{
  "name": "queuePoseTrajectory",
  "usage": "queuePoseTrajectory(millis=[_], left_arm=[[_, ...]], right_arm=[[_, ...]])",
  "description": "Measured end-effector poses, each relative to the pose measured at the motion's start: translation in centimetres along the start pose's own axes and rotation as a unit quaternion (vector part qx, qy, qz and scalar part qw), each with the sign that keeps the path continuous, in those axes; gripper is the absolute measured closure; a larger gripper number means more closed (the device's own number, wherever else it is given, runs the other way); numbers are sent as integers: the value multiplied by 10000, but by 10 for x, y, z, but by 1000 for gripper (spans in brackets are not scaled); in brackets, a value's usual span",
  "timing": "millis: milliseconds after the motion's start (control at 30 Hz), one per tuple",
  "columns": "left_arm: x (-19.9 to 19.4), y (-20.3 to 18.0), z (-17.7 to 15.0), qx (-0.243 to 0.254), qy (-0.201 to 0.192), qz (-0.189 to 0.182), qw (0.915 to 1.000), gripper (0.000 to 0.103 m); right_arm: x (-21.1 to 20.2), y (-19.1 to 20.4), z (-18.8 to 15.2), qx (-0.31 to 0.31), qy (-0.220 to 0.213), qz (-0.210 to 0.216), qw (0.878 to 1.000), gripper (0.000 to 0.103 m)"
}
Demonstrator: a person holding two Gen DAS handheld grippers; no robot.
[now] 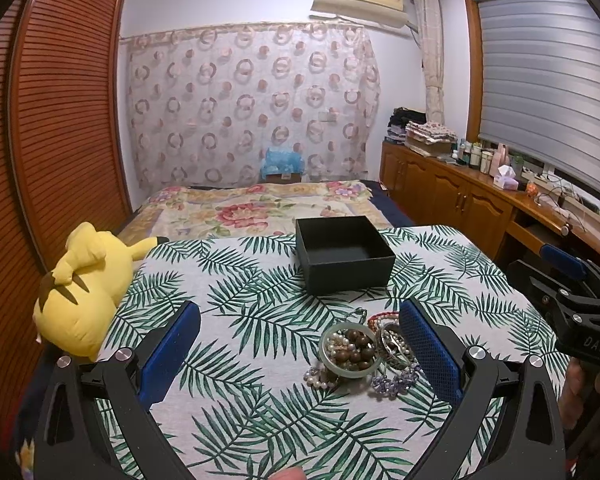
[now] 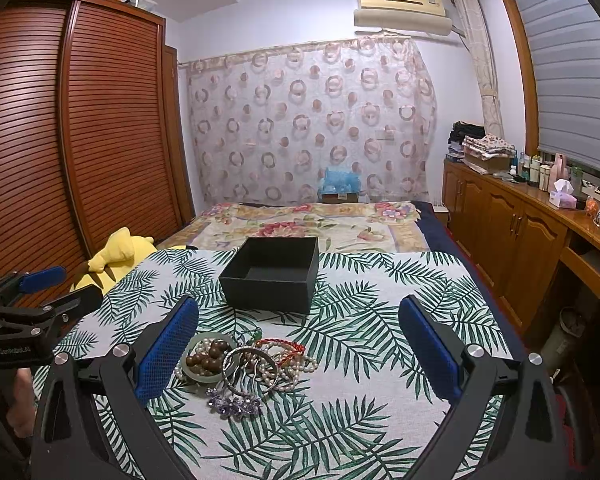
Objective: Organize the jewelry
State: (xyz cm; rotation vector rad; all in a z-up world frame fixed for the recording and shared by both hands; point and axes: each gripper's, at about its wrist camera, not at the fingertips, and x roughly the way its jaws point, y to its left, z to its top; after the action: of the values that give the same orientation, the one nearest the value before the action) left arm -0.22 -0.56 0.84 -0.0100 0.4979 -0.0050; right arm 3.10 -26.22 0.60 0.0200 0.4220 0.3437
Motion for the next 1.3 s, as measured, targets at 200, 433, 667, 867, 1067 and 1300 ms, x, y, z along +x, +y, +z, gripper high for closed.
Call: queuePoseTrajectory(millis=[200,433,667,867,1067,1300], left_arm=[[-1,0,0,0,2,0,10000,7],[2,-1,-1,-8,-1,-3,10000,7],[2,-1,-1,-9,-6,-7,10000,7],[2,-1,-1,-14,-2,-6,10000,7],[2,0,-2,-11,-9,-9,10000,7],[2,0,-2,-13,-9,-8,10000,7]], right_arm=[[0,1,0,-2,1,-3,10000,2],[0,1,0,0,-1,-1,10000,2],[0,1,0,-4,0,-2,10000,2],[0,1,0,-3,1,-3,10000,2],[0,1,0,-5,1,-1,10000,2],[0,1,-1,-8,0,3,10000,2]])
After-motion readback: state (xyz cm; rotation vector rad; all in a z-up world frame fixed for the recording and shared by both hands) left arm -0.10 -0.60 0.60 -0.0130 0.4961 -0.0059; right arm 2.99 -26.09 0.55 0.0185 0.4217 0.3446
